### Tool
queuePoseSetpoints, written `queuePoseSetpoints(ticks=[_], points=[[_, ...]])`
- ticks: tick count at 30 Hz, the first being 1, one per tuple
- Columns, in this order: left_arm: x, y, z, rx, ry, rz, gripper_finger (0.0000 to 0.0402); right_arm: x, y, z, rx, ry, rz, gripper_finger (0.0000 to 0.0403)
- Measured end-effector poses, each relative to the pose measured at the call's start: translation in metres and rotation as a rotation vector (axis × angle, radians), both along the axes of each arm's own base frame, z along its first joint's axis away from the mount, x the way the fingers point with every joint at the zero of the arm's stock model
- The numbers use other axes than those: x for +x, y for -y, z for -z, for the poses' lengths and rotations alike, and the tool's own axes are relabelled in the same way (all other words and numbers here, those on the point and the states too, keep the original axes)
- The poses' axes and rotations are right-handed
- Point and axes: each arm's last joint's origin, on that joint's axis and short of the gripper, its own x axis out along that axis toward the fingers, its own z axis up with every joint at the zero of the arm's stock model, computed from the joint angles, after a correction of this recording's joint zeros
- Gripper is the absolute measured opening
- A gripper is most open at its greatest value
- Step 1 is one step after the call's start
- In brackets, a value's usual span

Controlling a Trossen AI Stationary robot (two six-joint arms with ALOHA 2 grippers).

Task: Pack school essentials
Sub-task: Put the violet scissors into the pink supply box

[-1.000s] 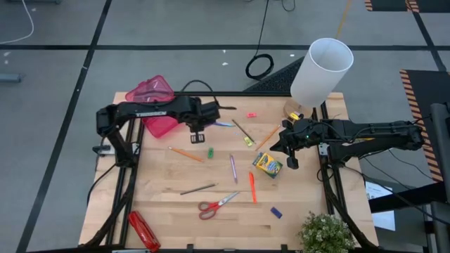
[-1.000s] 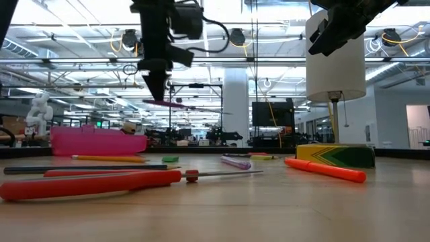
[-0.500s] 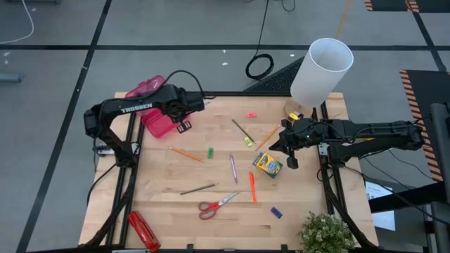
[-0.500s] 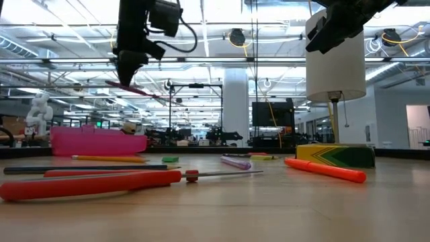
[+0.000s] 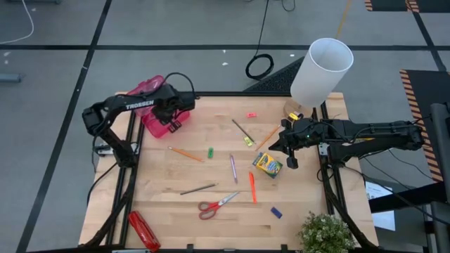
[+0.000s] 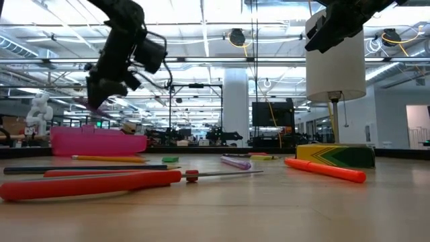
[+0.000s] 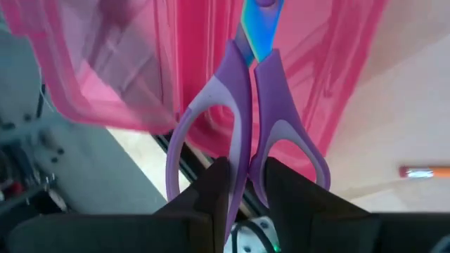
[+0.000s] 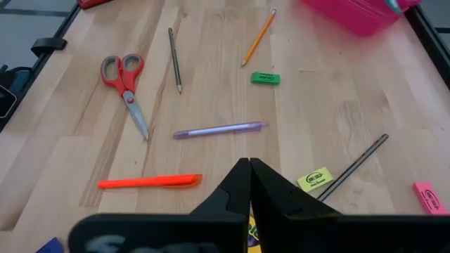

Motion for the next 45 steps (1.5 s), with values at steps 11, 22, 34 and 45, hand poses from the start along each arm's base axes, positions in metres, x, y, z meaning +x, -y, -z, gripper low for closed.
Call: queuePoseSetpoints(ticks=[11,22,34,45], points=[[-0.012,-0.01,0.023,0.007,0.047,-0.145,0.0088,0.0,0.0,0.0,-0.003,0.0,-0.002,0.0],[-0.019,0.003,0.005,0.083,0.101,-0.218,0.0088,0.0,0.0,0.0,-0.003,-0.001,-0.002,0.0],[-0.024,0.002,0.028,0.103,0.148,-0.268,0.0088,0.0,0.0,0.0,-0.001,-0.001,0.0,0.0],[-0.031,-0.006,0.043,0.107,0.189,-0.311,0.0088,0.0,0.0,0.0,0.0,-0.001,0.0,0.0]])
